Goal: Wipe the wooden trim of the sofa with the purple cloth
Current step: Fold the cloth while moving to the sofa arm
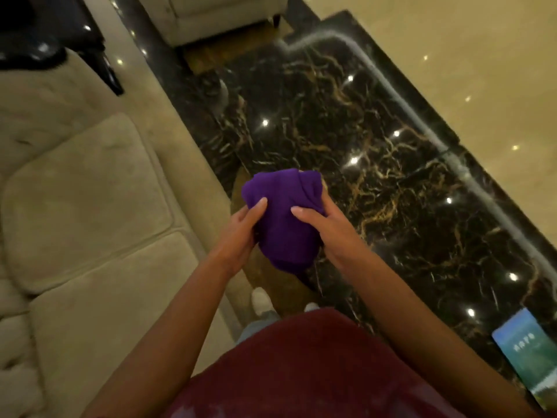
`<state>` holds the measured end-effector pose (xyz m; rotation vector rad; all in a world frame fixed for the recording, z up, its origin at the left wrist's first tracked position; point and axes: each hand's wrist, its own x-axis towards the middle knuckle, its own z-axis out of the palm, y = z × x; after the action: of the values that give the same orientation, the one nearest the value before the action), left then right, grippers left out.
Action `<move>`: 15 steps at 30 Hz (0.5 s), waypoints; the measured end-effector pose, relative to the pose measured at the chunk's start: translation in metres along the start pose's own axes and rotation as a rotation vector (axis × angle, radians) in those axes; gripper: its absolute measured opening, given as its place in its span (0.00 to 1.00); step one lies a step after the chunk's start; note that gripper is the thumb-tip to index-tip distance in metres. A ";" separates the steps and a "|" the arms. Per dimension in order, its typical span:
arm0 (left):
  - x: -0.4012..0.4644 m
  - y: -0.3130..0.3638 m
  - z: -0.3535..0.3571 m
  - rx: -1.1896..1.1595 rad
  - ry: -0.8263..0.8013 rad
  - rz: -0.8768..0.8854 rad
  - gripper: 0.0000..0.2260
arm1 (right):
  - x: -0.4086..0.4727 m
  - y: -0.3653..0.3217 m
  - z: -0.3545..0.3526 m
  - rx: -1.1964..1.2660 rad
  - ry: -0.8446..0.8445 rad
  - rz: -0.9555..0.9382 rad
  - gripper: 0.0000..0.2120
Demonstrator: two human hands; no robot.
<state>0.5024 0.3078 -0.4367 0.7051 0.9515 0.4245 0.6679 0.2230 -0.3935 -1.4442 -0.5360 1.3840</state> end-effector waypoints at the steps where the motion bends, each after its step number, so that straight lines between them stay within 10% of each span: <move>1: -0.005 0.010 -0.006 0.012 0.025 0.040 0.27 | 0.006 -0.005 0.008 -0.043 -0.001 -0.014 0.22; 15: -0.059 0.097 -0.072 0.002 0.509 0.545 0.09 | 0.096 -0.055 0.108 -0.572 -0.072 -0.335 0.39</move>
<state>0.4077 0.3657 -0.3605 0.8780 1.2296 1.1212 0.6089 0.3641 -0.3704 -1.6517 -1.2355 1.0577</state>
